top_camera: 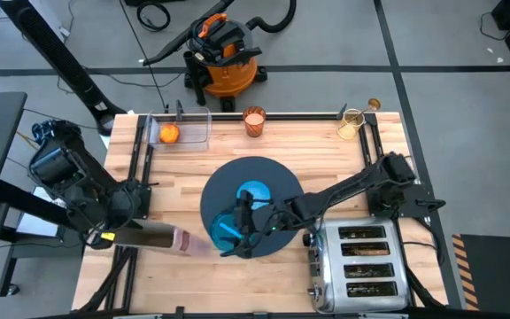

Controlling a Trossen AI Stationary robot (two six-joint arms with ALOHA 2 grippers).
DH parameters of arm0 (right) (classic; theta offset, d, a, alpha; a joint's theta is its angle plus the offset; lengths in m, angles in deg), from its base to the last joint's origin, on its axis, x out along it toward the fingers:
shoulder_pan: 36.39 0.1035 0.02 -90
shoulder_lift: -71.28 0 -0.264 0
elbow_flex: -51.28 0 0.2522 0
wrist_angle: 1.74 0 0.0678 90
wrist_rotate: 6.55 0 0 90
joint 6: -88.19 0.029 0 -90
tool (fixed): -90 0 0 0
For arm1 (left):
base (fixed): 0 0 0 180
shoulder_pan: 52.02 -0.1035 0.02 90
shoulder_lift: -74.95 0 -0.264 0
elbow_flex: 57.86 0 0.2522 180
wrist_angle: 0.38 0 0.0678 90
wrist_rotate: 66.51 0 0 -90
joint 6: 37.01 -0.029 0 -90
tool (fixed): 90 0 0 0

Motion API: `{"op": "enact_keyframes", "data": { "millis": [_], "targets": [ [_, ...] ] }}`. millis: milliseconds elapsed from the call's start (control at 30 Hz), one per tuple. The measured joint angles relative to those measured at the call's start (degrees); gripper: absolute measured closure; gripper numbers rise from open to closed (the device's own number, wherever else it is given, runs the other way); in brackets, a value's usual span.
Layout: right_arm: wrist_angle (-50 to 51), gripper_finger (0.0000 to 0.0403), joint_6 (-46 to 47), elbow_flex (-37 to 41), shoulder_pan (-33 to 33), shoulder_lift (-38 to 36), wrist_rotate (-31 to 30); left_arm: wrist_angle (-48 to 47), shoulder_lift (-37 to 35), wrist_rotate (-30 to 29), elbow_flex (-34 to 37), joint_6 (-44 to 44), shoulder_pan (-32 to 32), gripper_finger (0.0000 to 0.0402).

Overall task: Arrange a breakfast setting
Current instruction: Pour the cereal from the box into the bowl

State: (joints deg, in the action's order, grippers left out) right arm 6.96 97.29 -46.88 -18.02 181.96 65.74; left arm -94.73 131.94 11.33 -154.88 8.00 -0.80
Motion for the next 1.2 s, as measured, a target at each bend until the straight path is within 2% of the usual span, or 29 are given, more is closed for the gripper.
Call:
{"op": "enact_keyframes", "data": {
  "millis": [200, 367, 700, 933, 1067, 1200],
  "targets": [
    [-7.72, 0.0053, 0.21, 0.04, -0.81, 5.85, 3.21, -0.37, -0.85, -4.34, 0.0, 4.78, 0.0, 0.0401],
    [-7.76, 0.0052, 0.16, -0.02, -2.04, 6.85, 3.62, -0.35, -1.52, -5.45, 0.0, 6.95, 0.0, 0.0401],
    [-7.59, 0.0053, 1.54, 0.0, -4.62, 8.26, 10.08, -0.65, -2.38, -10.68, 0.0, 11.31, -0.02, 0.0401],
    [-8.82, 0.0055, 0.03, 0.0, -6.04, 8.18, 9.75, 0.84, -2.79, -14.83, 0.0, 9.24, 0.0, 0.0401],
    [-8.95, 0.0068, 0.15, 0.0, -7.15, 8.17, 9.93, 2.71, -3.14, -16.88, 0.0, 6.56, 0.0, 0.0401],
    [-11.22, 0.0103, 0.32, 0.0, -7.69, 8.15, 11.05, 2.66, -3.56, -17.25, 0.0, 6.19, 0.0, 0.0401]
  ]
}}
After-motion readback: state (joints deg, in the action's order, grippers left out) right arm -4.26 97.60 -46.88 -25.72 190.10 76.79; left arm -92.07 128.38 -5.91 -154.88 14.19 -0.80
